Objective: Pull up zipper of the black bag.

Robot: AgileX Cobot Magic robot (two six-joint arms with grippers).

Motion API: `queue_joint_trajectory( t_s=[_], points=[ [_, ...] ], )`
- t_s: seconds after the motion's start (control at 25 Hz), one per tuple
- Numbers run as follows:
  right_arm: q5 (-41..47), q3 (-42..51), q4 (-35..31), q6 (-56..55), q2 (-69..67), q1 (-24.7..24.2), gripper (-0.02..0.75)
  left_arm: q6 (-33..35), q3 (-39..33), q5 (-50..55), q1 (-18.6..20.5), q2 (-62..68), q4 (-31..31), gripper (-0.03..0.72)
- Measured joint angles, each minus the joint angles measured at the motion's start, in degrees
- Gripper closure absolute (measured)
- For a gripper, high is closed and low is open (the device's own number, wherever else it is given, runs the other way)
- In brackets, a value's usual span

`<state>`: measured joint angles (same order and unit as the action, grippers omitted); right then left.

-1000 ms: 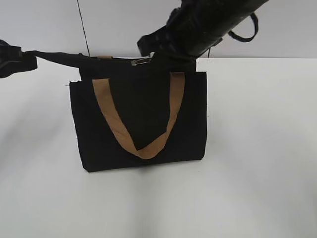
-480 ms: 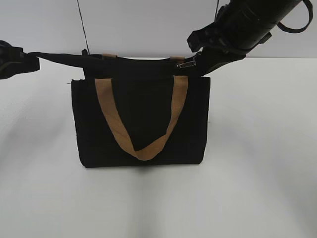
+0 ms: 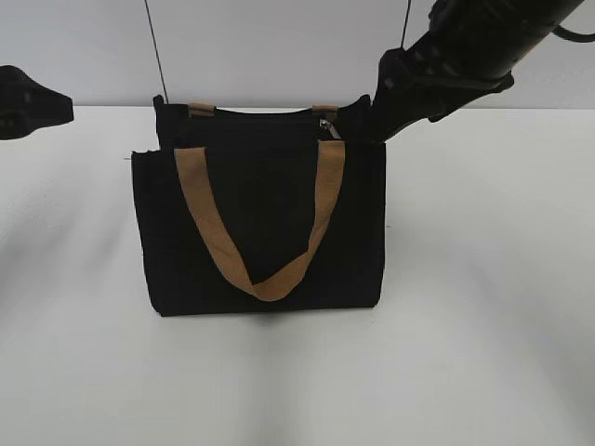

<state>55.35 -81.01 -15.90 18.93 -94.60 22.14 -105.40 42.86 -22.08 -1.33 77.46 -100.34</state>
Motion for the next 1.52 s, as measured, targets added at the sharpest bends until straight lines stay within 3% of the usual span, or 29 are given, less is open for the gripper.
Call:
queue_joint_trajectory(
  t_s=[0.16, 0.36, 0.56, 0.76, 0.84, 0.92, 1.16, 1.24, 1.36, 1.52],
  points=[
    [0.38, 0.0, 0.77, 2.34, 3.35, 0.0, 0.141, 3.69, 0.0, -1.16, 0.0, 0.06, 0.05, 0.139],
    [2.82, 0.44, 3.44, 2.34, 9.42, 0.0, 0.141, 2.84, -0.05, 0.31, -1.46, 0.87, 0.05, 0.162],
    [4.84, 6.55, 10.78, -1.4, 16.92, 0.0, 0.142, -0.09, -0.38, 12.69, -12.36, 0.87, 0.18, 0.193],
    [4.89, 17.33, 11.71, -2.36, 25.82, 0.0, 0.142, 0.57, -0.38, 26.9, -22.91, 1.11, 2.16, 0.205],
    [4.84, 21.19, 11.74, -2.92, 29.26, 0.0, 0.142, 7.1, -0.38, 32.42, -25.11, 1.8, 8.85, 0.205],
    [4.74, 24.97, 11.68, -3.35, 32.25, 0.0, 0.142, 20.78, -0.38, 39.76, -26.2, 3.35, 20.15, 0.205],
    [4.62, 31.95, 10.13, -3.79, 41.1, 0.0, 0.142, 67.66, 0.7, 51.12, -26.62, 1.51, 68.32, 0.205],
    [5.1, 32.93, 9.35, -3.81, 43.87, 0.0, 0.142, 78.54, 1.97, 55.58, -26.83, -2.52, 80.45, 0.19],
    [7.78, 34.25, 8.78, -3.86, 49.78, 0.0, 0.142, 88.28, 3.8, 64.48, -27.74, -10.24, 89.89, 0.134],
    [10.49, 36.9, 8.69, -3.91, 56.96, 0.0, 0.142, 92.89, 4.2, 78.08, -29.43, -23.56, 94.75, 0.091]
  ],
)
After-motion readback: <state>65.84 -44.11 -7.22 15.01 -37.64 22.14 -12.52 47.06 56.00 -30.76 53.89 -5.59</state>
